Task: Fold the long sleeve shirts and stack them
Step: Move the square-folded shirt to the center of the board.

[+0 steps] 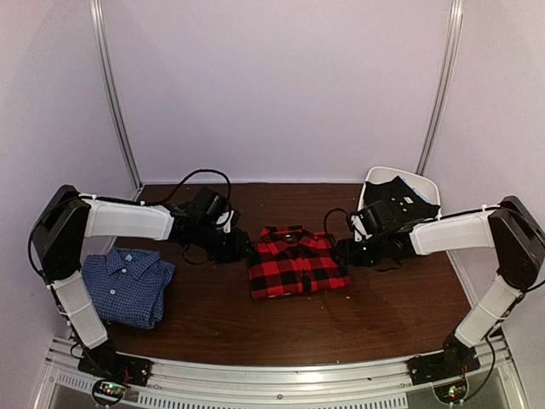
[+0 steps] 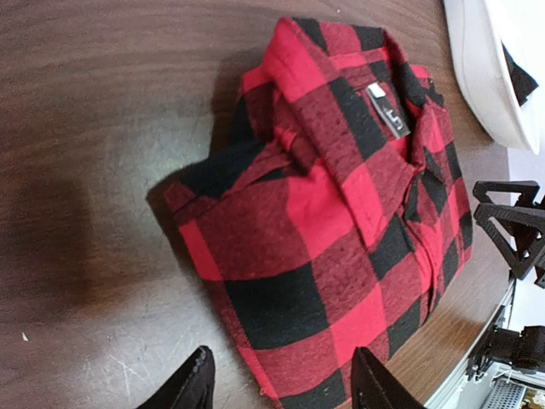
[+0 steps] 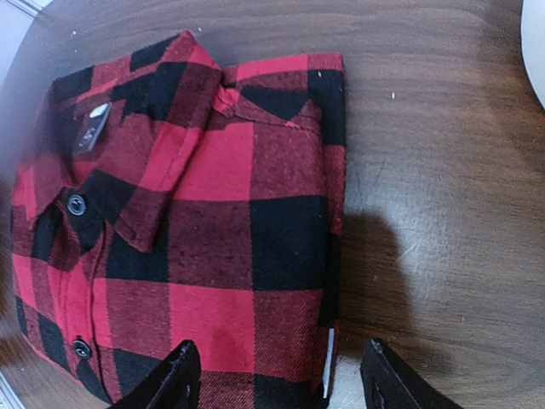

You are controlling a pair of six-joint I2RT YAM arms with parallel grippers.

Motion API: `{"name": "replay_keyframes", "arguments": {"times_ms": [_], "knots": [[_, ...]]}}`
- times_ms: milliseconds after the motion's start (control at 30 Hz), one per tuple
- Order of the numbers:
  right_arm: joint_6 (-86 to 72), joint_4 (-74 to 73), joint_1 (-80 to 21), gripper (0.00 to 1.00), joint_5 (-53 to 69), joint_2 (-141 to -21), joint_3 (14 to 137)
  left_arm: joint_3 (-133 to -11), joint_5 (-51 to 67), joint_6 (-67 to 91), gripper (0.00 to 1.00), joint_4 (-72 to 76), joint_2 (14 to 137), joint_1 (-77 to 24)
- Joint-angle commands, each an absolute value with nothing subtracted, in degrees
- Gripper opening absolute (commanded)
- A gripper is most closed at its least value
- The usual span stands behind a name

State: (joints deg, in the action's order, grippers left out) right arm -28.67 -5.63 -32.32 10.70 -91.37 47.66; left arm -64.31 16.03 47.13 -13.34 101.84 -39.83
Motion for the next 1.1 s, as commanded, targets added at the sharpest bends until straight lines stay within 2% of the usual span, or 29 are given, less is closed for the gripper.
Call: {"name": "replay_keyframes", "arguments": {"times_ms": [0,500,600,700,800,900,1000,1067], "knots": [[-27.03,-6.49,-32.16,0.66,10.31,-93.68,49.39,-62.39,17.29,48.07,0.56,-7.95,101.46,-39.55],[-26.85,-5.03,-32.23,0.64,11.99,-98.22,47.80,-63.53,19.46,49.74,0.55,-3.41,109.26,-39.89],[-27.44,-3.78,-32.54,0.61,14.09,-98.92,47.38,-65.68,19.64,50.02,0.51,-3.35,111.24,-40.53],[-27.71,-3.63,-33.64,0.57,14.73,-99.46,47.67,-68.18,19.82,50.85,0.41,-3.38,113.49,-41.23],[-28.00,-3.39,-34.26,0.46,15.67,-99.31,47.96,-70.83,20.16,51.45,0.25,-3.68,114.59,-41.72],[-27.75,-4.77,-34.34,0.28,15.73,-98.56,48.99,-73.55,19.21,51.19,0.10,-5.98,114.27,-41.83],[-27.27,-7.55,-34.45,0.14,15.11,-96.46,49.94,-76.18,18.76,50.33,0.02,-9.72,113.09,-41.84],[-27.27,-9.03,-34.51,0.10,15.35,-94.35,49.67,-76.17,19.13,50.13,0.00,-11.72,111.71,-41.91]]}}
